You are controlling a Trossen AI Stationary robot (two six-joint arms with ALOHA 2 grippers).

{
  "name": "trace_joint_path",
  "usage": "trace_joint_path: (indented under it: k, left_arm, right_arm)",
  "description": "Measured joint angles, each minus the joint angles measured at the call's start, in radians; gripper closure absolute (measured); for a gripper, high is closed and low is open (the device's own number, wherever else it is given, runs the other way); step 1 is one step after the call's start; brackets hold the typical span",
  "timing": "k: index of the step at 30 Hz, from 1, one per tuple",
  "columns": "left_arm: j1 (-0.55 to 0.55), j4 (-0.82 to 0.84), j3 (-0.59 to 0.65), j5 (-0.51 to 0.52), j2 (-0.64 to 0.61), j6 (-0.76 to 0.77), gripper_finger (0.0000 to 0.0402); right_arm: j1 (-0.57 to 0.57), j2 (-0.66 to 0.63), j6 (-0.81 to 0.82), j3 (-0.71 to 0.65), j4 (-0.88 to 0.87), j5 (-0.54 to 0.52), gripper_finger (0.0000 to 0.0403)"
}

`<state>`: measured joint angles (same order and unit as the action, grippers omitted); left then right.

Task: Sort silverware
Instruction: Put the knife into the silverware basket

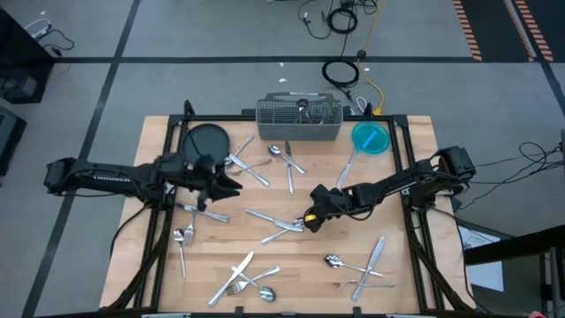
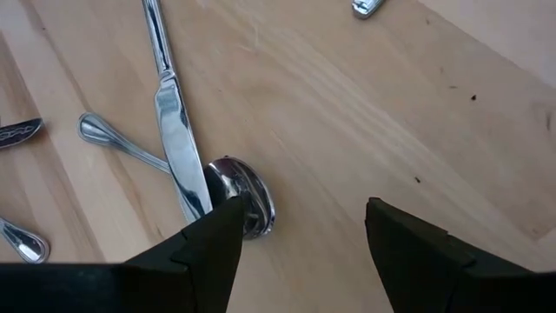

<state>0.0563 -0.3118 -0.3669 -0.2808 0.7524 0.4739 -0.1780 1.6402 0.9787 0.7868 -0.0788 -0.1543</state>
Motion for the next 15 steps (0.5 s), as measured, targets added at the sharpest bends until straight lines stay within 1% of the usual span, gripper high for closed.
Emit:
trace_joint_path:
  k: [3,5,11,15]
  left_arm:
    - [0.000,0.166,-0.049,0.053,0.065,-0.186,0.0267]
    - [0.000,0.232,-0.088,0.064,0.129,-0.284,0.0267]
    - [-0.006,0.246,-0.204,0.063,0.360,-0.487,0.0267]
    - [-0.006,0.248,-0.267,0.007,0.488,-0.546,0.0267]
  right_arm:
    - [0.000,0.000,0.003,0.000,-0.001,0.001,0.0176]
    - [-0.003,0.000,0.003,0.000,-0.001,0.002,0.0176]
    - [-0.007,0.000,-0.013,0.000,-0.007,0.012,0.0176]
    - [-0.010,0.000,-0.021,0.000,-0.009,0.028,0.0176]
